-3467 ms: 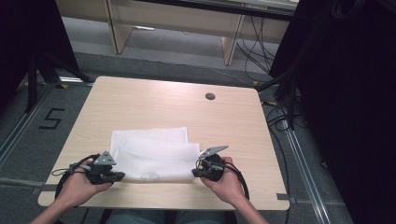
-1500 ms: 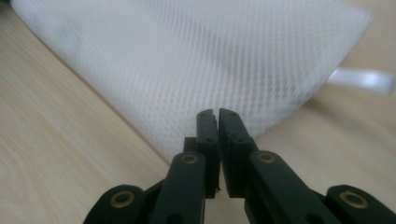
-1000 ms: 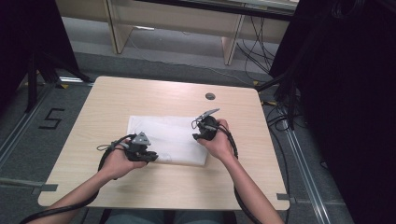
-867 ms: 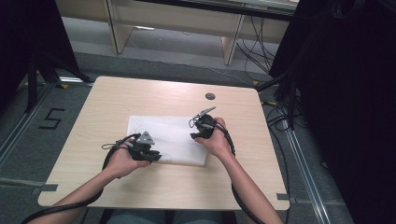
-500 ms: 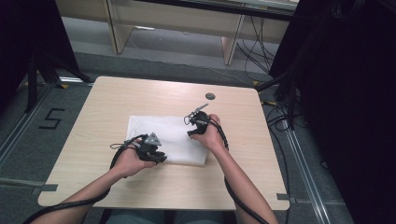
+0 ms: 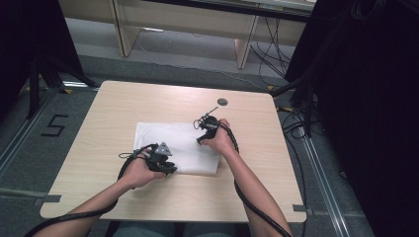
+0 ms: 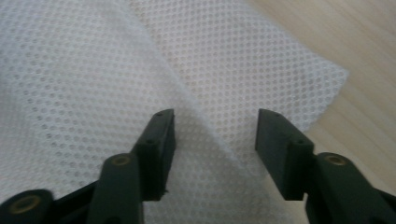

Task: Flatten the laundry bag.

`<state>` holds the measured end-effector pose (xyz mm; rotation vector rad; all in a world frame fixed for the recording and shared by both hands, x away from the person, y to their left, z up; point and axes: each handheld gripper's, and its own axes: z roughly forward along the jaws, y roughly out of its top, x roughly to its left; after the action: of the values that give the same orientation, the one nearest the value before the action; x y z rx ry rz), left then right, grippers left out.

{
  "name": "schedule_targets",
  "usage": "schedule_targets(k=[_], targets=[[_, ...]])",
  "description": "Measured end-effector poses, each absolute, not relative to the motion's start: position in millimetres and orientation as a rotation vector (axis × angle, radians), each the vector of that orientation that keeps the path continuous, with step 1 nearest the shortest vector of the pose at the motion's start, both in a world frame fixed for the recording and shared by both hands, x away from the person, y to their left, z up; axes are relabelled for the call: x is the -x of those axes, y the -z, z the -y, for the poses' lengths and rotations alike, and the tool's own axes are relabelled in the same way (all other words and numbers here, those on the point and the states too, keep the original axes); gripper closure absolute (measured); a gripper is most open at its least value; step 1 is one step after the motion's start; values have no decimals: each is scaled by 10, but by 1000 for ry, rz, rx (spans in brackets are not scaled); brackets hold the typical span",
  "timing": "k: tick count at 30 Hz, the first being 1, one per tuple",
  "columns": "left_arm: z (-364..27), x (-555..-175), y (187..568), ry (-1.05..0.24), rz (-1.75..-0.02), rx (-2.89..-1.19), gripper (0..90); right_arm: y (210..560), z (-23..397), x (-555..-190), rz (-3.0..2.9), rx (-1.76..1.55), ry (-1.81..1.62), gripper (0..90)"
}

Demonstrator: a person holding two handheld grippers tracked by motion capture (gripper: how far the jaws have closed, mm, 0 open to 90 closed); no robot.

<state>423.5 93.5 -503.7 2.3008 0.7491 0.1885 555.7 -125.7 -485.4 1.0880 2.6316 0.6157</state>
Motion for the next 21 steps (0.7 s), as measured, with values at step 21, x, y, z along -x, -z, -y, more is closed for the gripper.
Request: schedule_targets(k=[21], targets=[[-931,-4276,5049,-184,-761,-2290,778,4594,1192,-5345,-2702,-1017,-689,897]])
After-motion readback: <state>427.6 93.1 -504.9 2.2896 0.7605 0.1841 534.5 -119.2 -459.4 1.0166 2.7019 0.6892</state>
